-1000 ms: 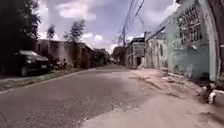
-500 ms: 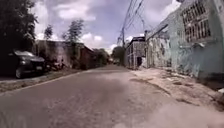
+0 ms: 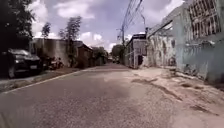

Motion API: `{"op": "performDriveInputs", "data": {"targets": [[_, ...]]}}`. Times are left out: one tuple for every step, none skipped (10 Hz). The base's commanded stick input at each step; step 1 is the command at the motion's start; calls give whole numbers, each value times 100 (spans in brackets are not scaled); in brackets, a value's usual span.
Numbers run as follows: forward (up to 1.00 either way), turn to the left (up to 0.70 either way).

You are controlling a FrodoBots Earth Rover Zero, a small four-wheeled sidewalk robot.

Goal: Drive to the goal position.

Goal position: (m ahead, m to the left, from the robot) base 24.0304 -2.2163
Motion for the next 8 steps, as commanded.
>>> {"op": "performDriveInputs", "data": {"targets": [[70,34],[70,15],[70,0],[70,0],[70,0],[70,0],[70,0],[70,0]]}}
